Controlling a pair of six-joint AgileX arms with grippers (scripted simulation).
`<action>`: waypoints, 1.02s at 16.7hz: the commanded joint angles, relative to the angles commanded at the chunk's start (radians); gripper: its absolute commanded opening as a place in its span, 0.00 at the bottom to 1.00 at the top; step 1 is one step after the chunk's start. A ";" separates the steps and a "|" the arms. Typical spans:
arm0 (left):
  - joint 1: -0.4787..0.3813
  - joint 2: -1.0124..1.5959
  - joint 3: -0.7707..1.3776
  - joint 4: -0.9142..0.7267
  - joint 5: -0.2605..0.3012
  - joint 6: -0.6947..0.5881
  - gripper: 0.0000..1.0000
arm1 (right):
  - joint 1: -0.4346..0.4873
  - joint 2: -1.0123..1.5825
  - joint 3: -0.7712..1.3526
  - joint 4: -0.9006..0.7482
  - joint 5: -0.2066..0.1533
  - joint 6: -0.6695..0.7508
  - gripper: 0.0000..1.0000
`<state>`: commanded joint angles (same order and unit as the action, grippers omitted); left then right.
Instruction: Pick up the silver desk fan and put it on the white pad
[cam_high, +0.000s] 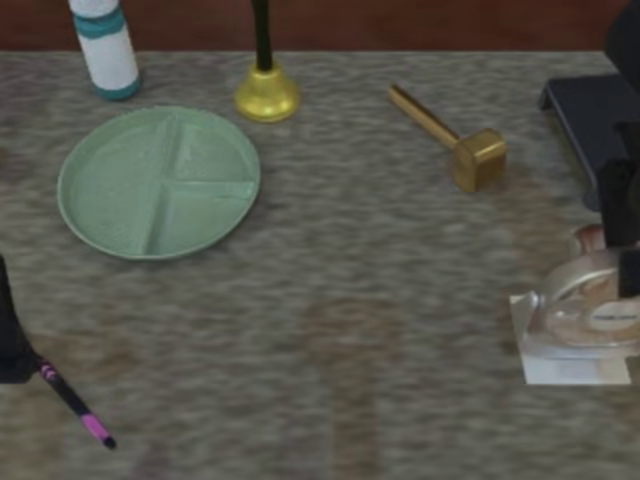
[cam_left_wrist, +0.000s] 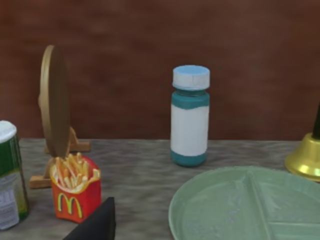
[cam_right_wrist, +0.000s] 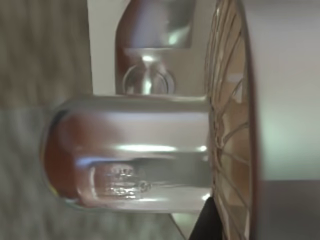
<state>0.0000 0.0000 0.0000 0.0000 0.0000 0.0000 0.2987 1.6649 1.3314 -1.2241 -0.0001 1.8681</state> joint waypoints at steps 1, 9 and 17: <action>0.000 0.000 0.000 0.000 0.000 0.000 1.00 | 0.000 0.000 0.000 0.000 0.000 0.000 0.23; 0.000 0.000 0.000 0.000 0.000 0.000 1.00 | 0.000 0.000 0.000 0.000 0.000 0.000 0.83; 0.000 0.000 0.000 0.000 0.000 0.000 1.00 | 0.000 0.000 0.000 0.000 0.000 0.000 1.00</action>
